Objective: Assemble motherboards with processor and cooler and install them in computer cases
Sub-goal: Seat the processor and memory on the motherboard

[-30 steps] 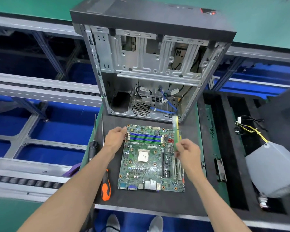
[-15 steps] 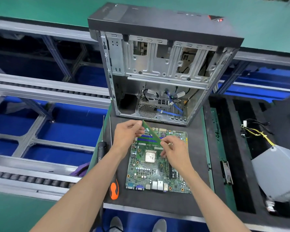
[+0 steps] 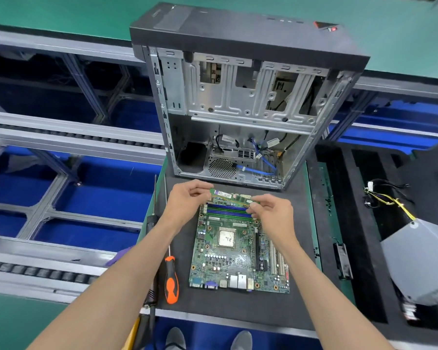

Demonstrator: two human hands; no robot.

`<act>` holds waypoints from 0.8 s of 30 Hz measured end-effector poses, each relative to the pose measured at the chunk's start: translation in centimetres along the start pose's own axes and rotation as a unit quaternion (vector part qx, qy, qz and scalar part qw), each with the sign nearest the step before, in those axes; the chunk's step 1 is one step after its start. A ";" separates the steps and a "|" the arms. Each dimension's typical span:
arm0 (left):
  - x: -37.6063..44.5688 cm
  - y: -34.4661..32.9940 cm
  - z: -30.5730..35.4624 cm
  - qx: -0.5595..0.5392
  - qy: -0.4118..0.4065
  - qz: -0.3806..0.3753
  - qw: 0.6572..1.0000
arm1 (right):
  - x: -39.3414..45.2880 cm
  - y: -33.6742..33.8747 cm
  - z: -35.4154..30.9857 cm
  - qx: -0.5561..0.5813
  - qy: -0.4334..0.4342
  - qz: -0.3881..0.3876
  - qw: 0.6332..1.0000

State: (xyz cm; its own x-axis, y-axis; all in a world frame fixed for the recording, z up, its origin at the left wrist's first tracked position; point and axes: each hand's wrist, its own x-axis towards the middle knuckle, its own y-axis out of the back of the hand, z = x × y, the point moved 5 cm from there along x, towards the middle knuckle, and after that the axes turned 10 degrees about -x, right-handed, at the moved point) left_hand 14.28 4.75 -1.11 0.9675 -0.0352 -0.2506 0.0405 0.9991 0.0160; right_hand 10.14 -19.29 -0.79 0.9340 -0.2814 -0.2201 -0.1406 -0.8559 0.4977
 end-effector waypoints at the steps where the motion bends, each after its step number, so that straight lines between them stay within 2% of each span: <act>1: 0.1 0.2 -0.4 0.028 0.000 0.008 1.000 | 0.3 0.0 0.1 -0.022 0.005 0.002 1.000; 6: 0.2 0.6 -3.1 0.191 0.029 0.019 0.981 | 1.0 -0.3 0.4 -0.120 0.040 0.016 0.992; 13: 1.1 0.6 -4.0 0.181 0.074 0.006 0.981 | 1.0 -1.5 0.7 -0.161 0.062 0.003 0.985; 24: 1.3 0.5 -3.9 0.181 0.080 -0.019 0.980 | 0.8 -1.7 0.6 -0.151 0.084 0.011 0.985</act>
State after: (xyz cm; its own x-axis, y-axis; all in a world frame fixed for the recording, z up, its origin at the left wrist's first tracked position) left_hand 14.59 5.29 -5.19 0.9134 -0.0390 -0.4051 0.1897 0.9214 0.3391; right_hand 10.94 -18.35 -2.26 0.9767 -0.2002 -0.0770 -0.0807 -0.6756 0.7329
